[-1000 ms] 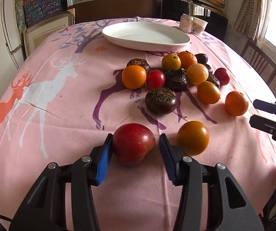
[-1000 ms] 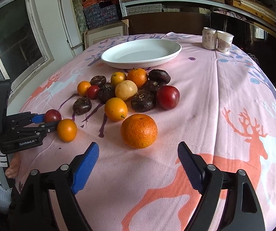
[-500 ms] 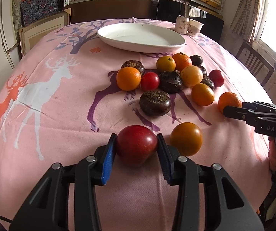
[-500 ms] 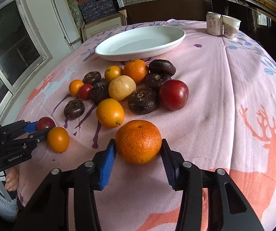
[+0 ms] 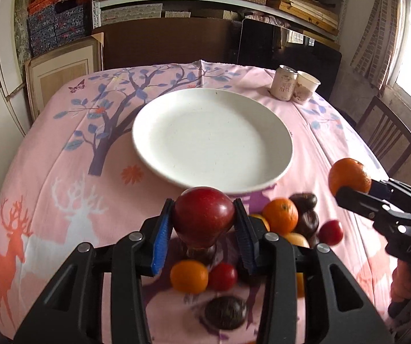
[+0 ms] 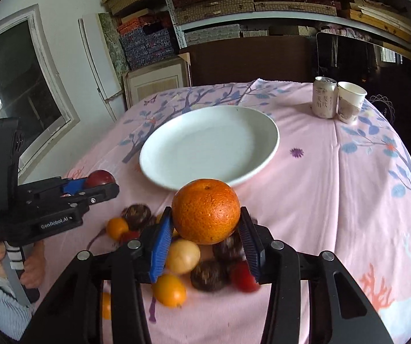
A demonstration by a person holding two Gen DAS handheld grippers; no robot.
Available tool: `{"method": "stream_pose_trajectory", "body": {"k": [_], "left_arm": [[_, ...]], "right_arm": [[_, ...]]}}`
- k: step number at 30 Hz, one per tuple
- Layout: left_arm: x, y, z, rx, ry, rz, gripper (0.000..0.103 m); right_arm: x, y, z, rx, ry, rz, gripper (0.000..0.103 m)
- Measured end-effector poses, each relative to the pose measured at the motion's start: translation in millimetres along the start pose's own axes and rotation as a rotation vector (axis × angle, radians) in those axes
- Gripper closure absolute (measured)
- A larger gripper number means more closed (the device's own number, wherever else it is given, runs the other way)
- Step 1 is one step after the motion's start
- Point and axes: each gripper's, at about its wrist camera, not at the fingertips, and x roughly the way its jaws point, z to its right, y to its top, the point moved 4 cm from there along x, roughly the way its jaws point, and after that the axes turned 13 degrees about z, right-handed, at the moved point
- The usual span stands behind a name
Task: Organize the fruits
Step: 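Lower both fruits onto the white plate and open both grippers, then grasp an orange with the left gripper while the right grasps another orange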
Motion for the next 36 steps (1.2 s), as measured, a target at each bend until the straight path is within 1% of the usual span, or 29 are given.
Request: {"method": "stream_pose_trajectory", "body": {"k": [3,5,7,8,9,10,11,12,13,16,18,21,23,27,30,32,34,36], "left_arm": [[36.5,12.4,-2.4,-0.046,-0.004,-0.027,0.063],[57.2,14.2,-4.3,-0.061,-0.001,-0.044,0.063],[70.8,12.6,-8.0,-0.082,0.003,-0.054,0.062],[75.1,11.4,-9.6,-0.093,-0.003,-0.055,0.062],[77.4,10.1,-11.5,-0.102,-0.01,-0.056,0.062],[78.1,10.2,-13.0,-0.106,-0.015,-0.049,0.062],[77.4,10.4,-14.9,-0.106,-0.012,-0.041,0.058],[75.3,10.6,-16.7,-0.109,-0.011,-0.028,0.052],[73.2,11.3,-18.8,-0.112,-0.011,-0.018,0.05],[67.2,11.4,-22.3,-0.108,-0.01,-0.003,0.05],[62.7,8.8,-25.4,-0.091,0.023,0.004,0.04],[50.3,2.0,-30.1,-0.063,0.075,0.023,0.038],[37.4,-4.4,-32.3,-0.067,0.087,0.031,0.038],[-2.9,-27.2,-30.1,-0.065,0.094,0.058,0.037],[-36.7,-53.2,-18.8,-0.064,0.059,0.075,0.033],[-57.1,-74.6,-4.6,-0.027,0.045,0.074,0.03],[-74.4,-94.2,12.7,0.036,0.038,0.074,0.028],[-88.1,-111.0,29.8,0.093,0.031,0.079,0.023]], "right_arm": [[41.6,11.3,7.9,0.028,-0.006,-0.013,0.057],[64.2,12.3,12.2,0.036,-0.01,-0.033,0.057],[78.9,11.8,14.9,0.031,-0.018,-0.029,0.055],[82.5,11.8,15.5,0.022,-0.026,-0.016,0.054],[83.6,12.2,15.3,0.012,-0.029,0.006,0.05],[83.4,12.0,14.9,0.0,-0.035,0.023,0.036],[82.8,13.2,14.4,-0.008,-0.034,0.035,0.031],[81.8,13.9,14.2,-0.014,-0.029,0.041,0.031],[80.0,14.9,14.3,-0.012,-0.026,0.048,0.031],[72.0,17.0,19.2,0.011,-0.022,0.063,0.031],[64.8,14.8,23.0,0.019,-0.029,0.071,0.031],[52.5,10.5,28.3,0.016,-0.06,0.09,0.031],[39.9,6.1,30.3,0.012,-0.075,0.106,0.031],[6.6,-5.6,34.7,0.039,-0.079,0.139,0.03],[-20.0,-19.8,39.6,0.06,-0.086,0.164,0.028],[-33.9,-31.8,41.3,0.064,-0.092,0.17,0.025],[-43.6,-42.2,42.2,0.06,-0.104,0.167,0.024],[-50.6,-46.6,42.4,0.061,-0.108,0.172,0.023]]}}
